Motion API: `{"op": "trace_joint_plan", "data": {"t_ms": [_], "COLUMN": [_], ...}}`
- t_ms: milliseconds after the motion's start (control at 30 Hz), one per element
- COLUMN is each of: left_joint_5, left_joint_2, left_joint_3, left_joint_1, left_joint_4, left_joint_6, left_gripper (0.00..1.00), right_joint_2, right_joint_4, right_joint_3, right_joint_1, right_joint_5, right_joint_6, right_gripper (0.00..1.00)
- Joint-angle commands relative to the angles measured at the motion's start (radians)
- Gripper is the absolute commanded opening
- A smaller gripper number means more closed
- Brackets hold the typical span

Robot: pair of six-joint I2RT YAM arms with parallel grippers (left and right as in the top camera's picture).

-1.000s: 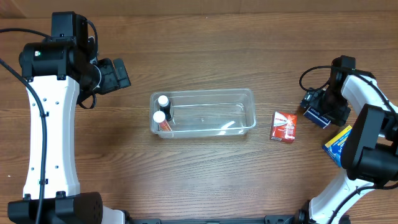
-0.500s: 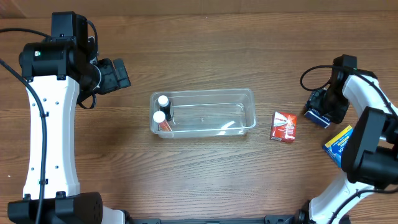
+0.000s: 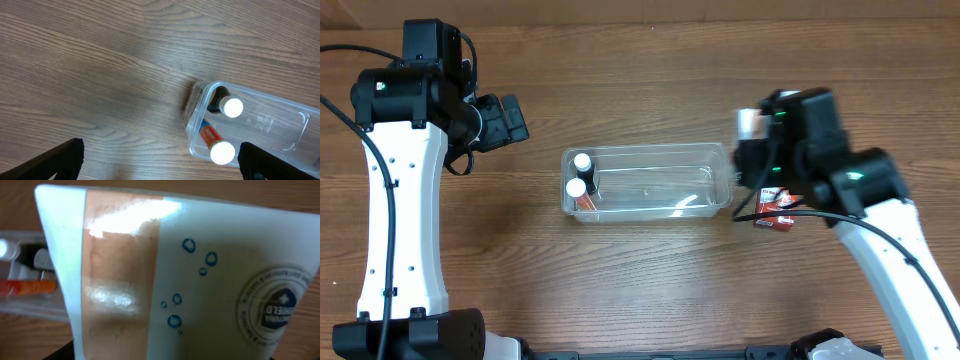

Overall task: Pack container
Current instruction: 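Grasp the white Hansaplast pack with the right gripper and place it in the container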

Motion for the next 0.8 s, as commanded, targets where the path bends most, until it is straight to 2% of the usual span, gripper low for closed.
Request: {"op": "trace_joint_plan", "data": {"t_ms": [0, 133, 267, 333, 367, 400, 633, 767], "left_joint_5": [-0.009, -0.009, -0.010, -0.010, -0.010, -0.010, -0.010, -0.011], "left_joint_2": [-0.020, -0.020, -0.020, -0.018, -0.018, -0.018, -0.018, -0.018], "left_joint_3": [0.021, 0.021, 0.021, 0.021, 0.021, 0.021, 0.021, 0.021], "left_joint_1": [-0.001, -0.001, -0.001, -0.001, -0.001, -0.001, -0.001, -0.001], "left_joint_4": [-0.010, -0.015, -0.016, -0.013, -0.013, -0.013, -0.013, -0.013], "left_joint_6": [0.022, 0.023, 0.023, 0.023, 0.023, 0.023, 0.023, 0.023], "left_gripper": [1.00, 1.00, 1.00, 1.00, 1.00, 1.00, 1.00, 1.00], "right_joint_2": [0.119, 0.288, 0.380, 0.389, 0.389, 0.389, 0.350, 0.202], "right_joint_4": [0.024, 0.054, 0.061, 0.063, 0.066, 0.068, 0.055, -0.057], "right_joint_3": [0.003, 0.003, 0.003, 0.003, 0.003, 0.003, 0.043, 0.207], "right_joint_1": [0.119, 0.148, 0.148, 0.148, 0.148, 0.148, 0.148, 0.080], "right_joint_5": [-0.006, -0.005, -0.005, -0.005, -0.005, -0.005, 0.059, 0.266], "right_joint_6": [0.081, 0.084, 0.084, 0.082, 0.082, 0.075, 0.077, 0.240], "right_gripper": [0.64, 0.66, 0.66, 0.80, 0.93, 1.00, 1.00, 1.00]}}
